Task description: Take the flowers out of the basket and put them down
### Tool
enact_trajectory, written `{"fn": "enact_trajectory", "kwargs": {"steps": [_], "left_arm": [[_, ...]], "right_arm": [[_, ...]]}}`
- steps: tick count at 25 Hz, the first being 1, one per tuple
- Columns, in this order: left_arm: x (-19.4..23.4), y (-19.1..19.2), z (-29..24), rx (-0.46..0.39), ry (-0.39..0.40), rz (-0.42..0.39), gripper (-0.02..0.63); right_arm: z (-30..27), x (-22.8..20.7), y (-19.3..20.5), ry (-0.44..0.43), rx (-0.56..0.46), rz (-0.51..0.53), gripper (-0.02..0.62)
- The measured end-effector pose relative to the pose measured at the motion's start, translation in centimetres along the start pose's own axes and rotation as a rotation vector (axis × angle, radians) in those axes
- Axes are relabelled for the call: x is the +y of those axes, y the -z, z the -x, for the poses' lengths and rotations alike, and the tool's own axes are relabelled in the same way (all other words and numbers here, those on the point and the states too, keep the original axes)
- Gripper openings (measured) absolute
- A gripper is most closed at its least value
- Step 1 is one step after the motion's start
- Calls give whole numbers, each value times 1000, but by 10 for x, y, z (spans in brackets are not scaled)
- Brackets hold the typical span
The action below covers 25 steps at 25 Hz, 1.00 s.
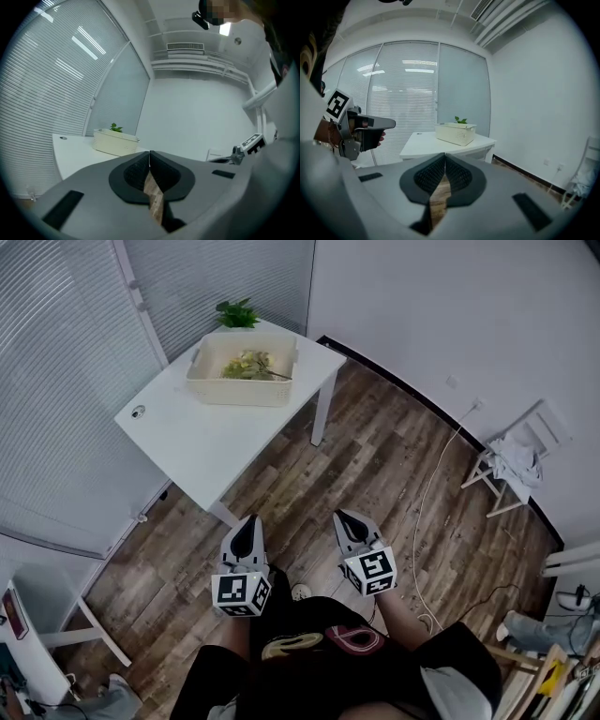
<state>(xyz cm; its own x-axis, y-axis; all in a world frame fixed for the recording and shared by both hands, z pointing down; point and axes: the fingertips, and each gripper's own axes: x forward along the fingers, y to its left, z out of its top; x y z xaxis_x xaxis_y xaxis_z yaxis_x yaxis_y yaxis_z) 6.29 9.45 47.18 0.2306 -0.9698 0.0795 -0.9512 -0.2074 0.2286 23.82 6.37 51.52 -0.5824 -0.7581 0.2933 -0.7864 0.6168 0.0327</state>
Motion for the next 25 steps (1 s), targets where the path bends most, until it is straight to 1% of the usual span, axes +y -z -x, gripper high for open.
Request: {"fn": "enact_trajectory", "kwargs": {"steps": [9,17,25], "left_arm": [[48,-23,-62,-6,46,-4,18],[94,-49,-118,-18,108,-16,17],[136,-57,-147,5,155,-21,17]], "right_arm": [[-66,-9,-25,34,5,2,11],[-128,-17,-49,90,2,-8,11],[-177,-2,-61,116,14,-14,11]]}}
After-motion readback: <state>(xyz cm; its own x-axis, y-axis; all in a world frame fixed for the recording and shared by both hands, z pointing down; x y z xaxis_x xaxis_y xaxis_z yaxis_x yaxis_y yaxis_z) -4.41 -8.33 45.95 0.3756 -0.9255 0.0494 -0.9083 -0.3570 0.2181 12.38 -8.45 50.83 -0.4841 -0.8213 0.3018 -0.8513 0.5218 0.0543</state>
